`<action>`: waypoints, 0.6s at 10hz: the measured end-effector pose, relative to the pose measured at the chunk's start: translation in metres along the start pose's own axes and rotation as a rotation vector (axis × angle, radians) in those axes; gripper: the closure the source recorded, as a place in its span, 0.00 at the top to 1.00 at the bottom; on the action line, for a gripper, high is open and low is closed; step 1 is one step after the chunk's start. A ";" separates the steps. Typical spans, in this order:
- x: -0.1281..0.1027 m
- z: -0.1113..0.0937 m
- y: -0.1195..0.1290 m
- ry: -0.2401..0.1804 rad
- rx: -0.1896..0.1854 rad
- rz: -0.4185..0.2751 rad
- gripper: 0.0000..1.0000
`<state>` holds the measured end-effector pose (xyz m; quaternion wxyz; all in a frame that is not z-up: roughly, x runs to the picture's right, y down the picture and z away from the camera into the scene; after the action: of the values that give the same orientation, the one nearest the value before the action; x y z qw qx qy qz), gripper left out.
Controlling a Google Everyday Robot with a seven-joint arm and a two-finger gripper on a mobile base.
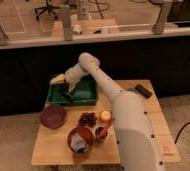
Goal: Place brush in tray
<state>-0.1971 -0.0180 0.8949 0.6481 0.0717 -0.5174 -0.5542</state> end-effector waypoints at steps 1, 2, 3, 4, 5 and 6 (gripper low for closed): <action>-0.002 -0.003 0.002 0.002 0.005 -0.010 0.80; -0.005 -0.007 0.003 0.006 0.004 -0.024 0.80; -0.007 -0.010 0.002 0.007 0.001 -0.035 0.80; -0.010 -0.014 0.002 0.006 -0.029 -0.056 0.80; -0.012 -0.019 0.002 0.004 -0.076 -0.066 0.80; -0.015 -0.022 0.005 0.000 -0.116 -0.071 0.80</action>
<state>-0.1748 -0.0148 0.8797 0.6313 0.0525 -0.4814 -0.6058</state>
